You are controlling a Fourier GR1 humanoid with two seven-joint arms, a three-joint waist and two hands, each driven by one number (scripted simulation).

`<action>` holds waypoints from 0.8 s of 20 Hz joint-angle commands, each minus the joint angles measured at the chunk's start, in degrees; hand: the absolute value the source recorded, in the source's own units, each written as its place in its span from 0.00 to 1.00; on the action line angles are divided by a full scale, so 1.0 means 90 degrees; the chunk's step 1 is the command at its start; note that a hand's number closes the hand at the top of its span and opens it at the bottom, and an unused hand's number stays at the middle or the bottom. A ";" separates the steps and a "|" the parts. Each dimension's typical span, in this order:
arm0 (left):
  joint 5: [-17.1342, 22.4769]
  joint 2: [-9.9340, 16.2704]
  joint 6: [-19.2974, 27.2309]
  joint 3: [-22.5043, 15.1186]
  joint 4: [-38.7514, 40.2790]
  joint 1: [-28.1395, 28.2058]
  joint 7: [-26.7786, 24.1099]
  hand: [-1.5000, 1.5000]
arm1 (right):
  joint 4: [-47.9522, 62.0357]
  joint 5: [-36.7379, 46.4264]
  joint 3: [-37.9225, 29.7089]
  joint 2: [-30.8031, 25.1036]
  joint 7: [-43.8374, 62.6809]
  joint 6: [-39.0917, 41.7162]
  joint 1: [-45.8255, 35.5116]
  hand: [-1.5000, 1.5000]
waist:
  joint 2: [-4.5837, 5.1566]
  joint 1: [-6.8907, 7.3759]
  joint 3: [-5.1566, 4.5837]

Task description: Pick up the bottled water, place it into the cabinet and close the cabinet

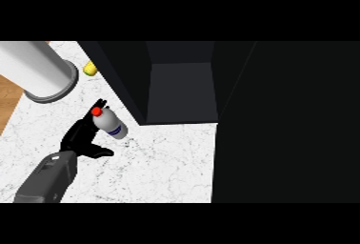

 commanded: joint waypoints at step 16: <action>0.0355 -0.0300 -0.1066 0.0373 0.0575 -0.0275 0.0070 0.00 | 0.0044 -0.0282 -0.0075 -0.0124 0.0058 0.0116 -0.0100 0.00 | 0.0018 -0.0077 -0.0004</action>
